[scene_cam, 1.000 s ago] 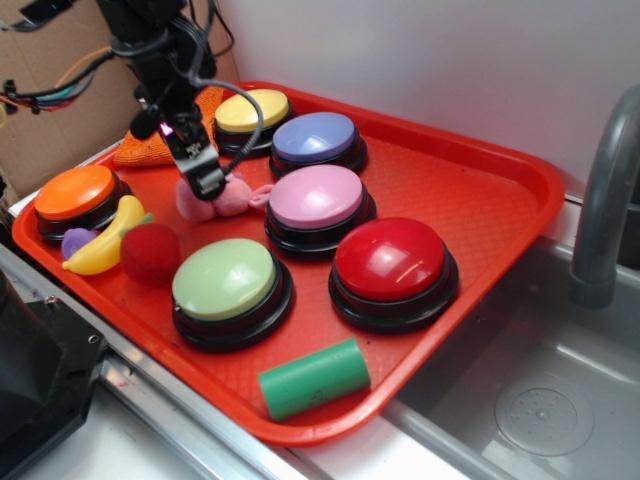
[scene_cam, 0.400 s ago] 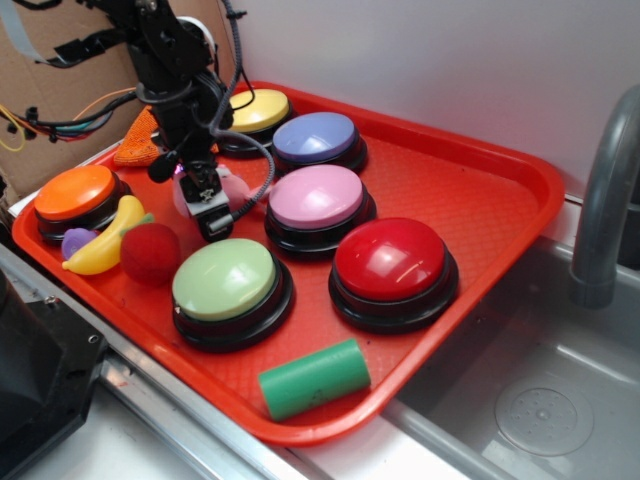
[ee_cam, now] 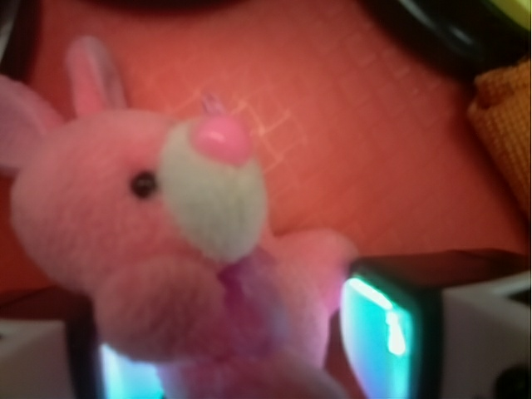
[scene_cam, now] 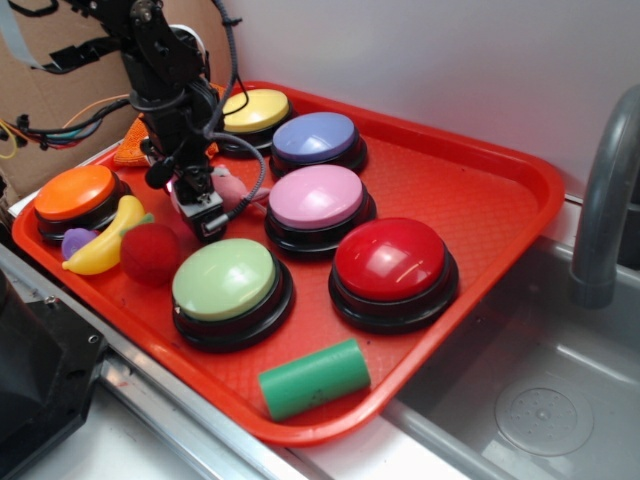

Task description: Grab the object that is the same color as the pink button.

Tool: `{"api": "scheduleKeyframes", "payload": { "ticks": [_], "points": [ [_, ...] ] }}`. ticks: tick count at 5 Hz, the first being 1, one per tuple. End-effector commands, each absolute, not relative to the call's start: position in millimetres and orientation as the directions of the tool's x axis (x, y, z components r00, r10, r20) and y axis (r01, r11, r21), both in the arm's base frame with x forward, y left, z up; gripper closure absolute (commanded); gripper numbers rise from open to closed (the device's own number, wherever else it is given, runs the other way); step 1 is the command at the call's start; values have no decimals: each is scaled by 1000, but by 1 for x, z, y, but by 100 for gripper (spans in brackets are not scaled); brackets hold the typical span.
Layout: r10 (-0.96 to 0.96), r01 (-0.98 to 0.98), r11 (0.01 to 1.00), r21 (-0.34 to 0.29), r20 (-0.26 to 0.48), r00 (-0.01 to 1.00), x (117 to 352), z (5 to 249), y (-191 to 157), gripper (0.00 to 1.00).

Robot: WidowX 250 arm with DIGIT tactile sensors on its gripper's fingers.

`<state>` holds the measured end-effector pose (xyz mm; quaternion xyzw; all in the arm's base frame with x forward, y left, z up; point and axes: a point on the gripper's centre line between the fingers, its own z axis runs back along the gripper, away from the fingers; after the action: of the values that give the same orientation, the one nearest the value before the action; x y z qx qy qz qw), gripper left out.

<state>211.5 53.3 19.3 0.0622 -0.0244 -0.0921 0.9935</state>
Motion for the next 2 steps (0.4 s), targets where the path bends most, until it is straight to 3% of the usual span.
{"api": "scheduleKeyframes", "payload": {
  "ticks": [1, 2],
  "points": [
    [-71, 66, 991, 116, 35, 997, 218, 44, 56, 100],
    [41, -43, 998, 55, 26, 999, 219, 69, 47, 100]
  ]
}}
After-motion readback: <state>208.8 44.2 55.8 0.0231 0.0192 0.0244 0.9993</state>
